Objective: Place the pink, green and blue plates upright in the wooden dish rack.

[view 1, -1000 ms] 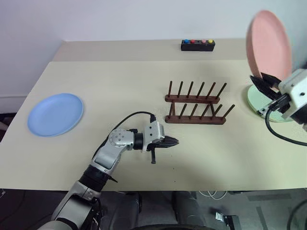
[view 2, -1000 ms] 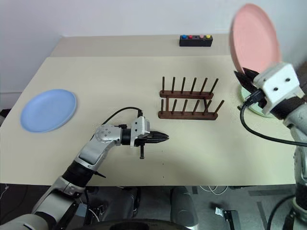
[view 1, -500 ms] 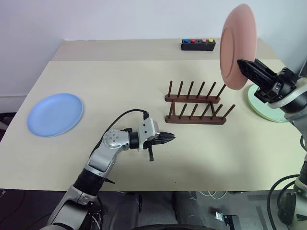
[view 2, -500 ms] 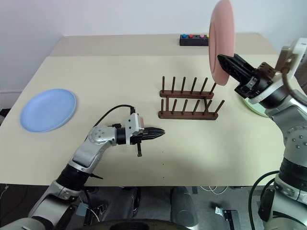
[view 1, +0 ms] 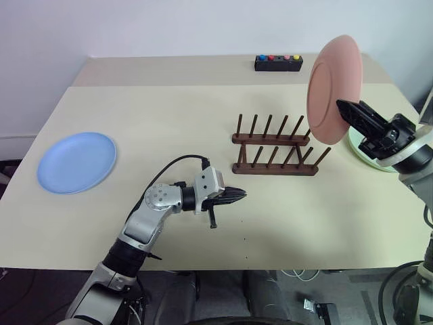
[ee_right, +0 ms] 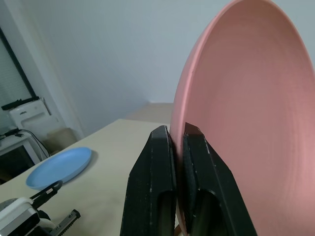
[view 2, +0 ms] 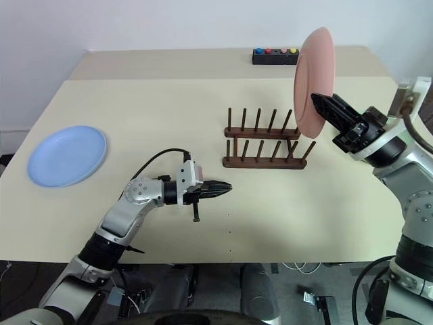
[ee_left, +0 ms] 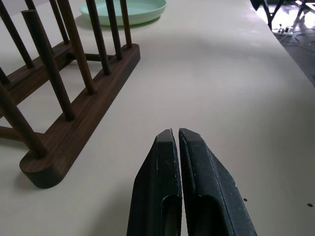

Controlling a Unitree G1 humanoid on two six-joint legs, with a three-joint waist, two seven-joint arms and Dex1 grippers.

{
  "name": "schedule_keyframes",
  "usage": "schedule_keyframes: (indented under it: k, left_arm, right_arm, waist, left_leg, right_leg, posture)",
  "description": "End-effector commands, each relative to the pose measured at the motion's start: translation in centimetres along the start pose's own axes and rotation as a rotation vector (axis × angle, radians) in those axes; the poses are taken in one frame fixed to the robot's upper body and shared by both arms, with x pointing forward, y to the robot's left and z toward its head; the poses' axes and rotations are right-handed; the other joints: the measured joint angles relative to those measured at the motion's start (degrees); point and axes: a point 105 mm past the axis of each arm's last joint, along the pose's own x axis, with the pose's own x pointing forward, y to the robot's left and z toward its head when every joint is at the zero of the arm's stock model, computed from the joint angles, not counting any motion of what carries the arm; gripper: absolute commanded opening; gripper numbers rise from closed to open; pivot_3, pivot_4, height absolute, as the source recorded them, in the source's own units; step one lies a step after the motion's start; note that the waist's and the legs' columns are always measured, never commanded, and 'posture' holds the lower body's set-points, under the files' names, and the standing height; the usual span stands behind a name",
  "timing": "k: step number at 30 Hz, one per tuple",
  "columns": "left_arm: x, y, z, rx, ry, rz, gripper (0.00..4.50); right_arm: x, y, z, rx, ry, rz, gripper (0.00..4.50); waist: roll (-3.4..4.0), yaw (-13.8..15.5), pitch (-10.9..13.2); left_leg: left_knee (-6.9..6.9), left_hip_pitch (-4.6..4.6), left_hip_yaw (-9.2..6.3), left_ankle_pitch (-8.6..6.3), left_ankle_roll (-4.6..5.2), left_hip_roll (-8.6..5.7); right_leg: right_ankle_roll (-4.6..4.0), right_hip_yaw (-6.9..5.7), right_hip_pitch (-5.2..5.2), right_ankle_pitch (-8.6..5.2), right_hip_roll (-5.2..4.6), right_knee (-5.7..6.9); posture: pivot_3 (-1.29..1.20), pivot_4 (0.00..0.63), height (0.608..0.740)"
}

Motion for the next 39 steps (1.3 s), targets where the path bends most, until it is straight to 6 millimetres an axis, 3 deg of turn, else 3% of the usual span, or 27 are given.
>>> schedule_keyframes:
  k: [1,12,15,20,28,36,39]
  left_arm:
    - [0.0,0.3,1.1,0.035,-0.03,-0.001,0.11]
    - [-0.2,0.8,0.7,0.035,-0.018,0.007,0.11]
    - [-0.3,0.9,0.6,0.035,-0.018,0.007,0.11]
    - [-0.3,0.9,0.5,0.035,-0.019,0.003,0.11]
    - [-0.3,0.8,0.5,0.035,-0.019,-0.001,0.11]
    - [-0.5,0.7,0.3,0.032,-0.018,0.0,0.11]
    - [-0.4,0.7,0.2,0.033,-0.017,-0.003,0.11]
  right_arm:
    - [-0.1,0.2,0.5,0.0,-0.026,0.012,0.02]
    - [-0.1,-0.2,0.0,0.03,-0.024,-0.005,0.02]
    - [-0.1,-0.3,-0.1,0.036,-0.024,-0.011,1.05]
    - [-0.4,-0.8,0.1,0.001,-0.028,-0.056,3.48]
    - [-1.6,-1.6,1.3,-0.105,-0.027,-0.128,3.48]
    - [-5.5,-3.9,4.3,-0.267,-0.033,-0.306,3.48]
    - [-7.4,-5.2,4.1,-0.325,0.025,-0.39,3.48]
  waist:
    - [0.0,0.02,0.0]
    - [0.0,0.02,0.0]
    - [0.0,-0.01,0.0]
    - [0.0,0.02,0.0]
    - [0.0,0.03,0.0]
    - [0.0,0.1,0.0]
    - [0.0,0.09,0.0]
  left_leg:
    - [0.0,0.0,0.0,0.0,0.0,0.0]
    - [0.0,0.0,0.0,0.0,0.0,0.0]
    - [-0.01,0.0,0.0,0.0,0.0,0.0]
    - [0.0,0.0,0.0,0.0,0.0,0.0]
    - [0.0,-0.01,0.0,0.0,0.0,0.0]
    - [0.01,-0.02,0.0,0.0,0.0,0.0]
    - [0.01,-0.02,0.01,0.0,0.0,0.0]
  right_leg:
    - [0.0,0.0,0.0,0.0,0.0,0.0]
    - [0.0,0.0,0.0,0.0,0.0,0.0]
    - [0.0,0.0,-0.01,0.0,0.0,-0.01]
    - [0.0,0.0,-0.01,0.0,0.0,0.0]
    - [0.0,0.0,-0.01,0.0,0.0,0.0]
    - [0.0,0.0,-0.01,0.0,0.0,-0.01]
    - [0.01,0.0,-0.01,0.0,0.0,-0.01]
  posture:
    - [0.0,0.15,0.74]
    - [0.0,0.15,0.74]
    - [0.0,0.15,0.74]
    - [0.0,0.15,0.74]
    - [0.0,0.15,0.74]
    - [0.0,0.15,0.74]
    - [0.0,0.15,0.74]
